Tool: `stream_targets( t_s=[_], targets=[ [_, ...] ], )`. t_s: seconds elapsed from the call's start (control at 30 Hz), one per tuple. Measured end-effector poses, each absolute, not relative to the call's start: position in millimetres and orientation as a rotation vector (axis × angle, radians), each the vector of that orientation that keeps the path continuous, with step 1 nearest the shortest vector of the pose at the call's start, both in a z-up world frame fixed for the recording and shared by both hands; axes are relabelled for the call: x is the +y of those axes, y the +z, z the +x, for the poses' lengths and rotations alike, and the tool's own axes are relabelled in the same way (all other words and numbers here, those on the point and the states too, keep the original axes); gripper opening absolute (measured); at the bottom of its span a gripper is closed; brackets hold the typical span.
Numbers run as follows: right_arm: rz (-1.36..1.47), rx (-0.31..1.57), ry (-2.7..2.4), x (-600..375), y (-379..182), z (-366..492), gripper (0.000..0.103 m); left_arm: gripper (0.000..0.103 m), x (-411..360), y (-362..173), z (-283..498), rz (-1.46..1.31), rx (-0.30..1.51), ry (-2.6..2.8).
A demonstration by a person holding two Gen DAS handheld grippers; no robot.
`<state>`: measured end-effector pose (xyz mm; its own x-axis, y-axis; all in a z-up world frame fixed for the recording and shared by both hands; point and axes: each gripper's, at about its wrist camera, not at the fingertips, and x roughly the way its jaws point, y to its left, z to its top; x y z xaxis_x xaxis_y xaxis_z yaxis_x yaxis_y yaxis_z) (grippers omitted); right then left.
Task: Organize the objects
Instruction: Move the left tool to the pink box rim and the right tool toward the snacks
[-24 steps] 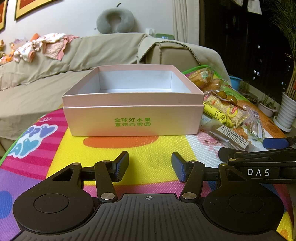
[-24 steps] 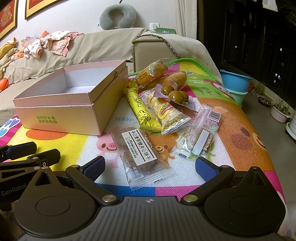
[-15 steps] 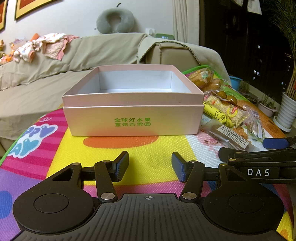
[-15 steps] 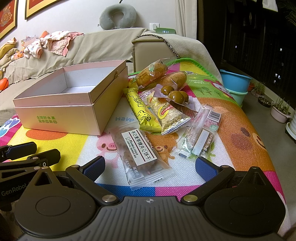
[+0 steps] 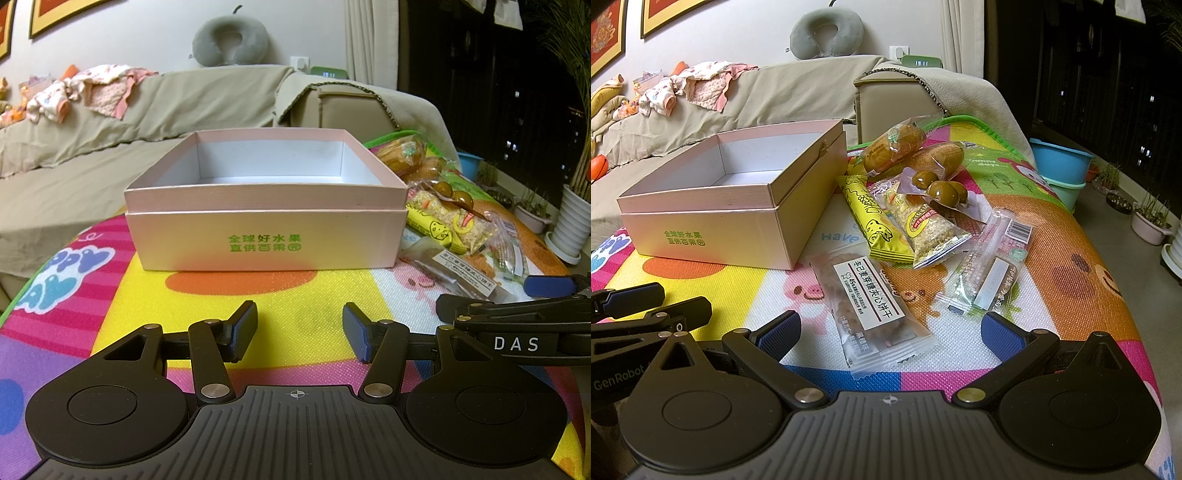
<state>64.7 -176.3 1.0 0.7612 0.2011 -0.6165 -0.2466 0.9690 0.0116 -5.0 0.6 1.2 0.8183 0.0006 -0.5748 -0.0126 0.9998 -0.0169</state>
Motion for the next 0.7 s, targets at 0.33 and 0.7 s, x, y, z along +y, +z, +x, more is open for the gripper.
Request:
stream_targets(
  t_s=[0.33,0.7],
  targets=[
    [-0.072,0.663,0.247,-176.8,1.0,62.6,0.103,0.059,0.8,1.0,-5.1,-0.018,0.613,0.008],
    [-0.099,0.787,0.286,-175.3,9.4,79.9,0.103,0.059,1.5,2.3,-3.4,-0.006,0.625,0.004]
  ],
)
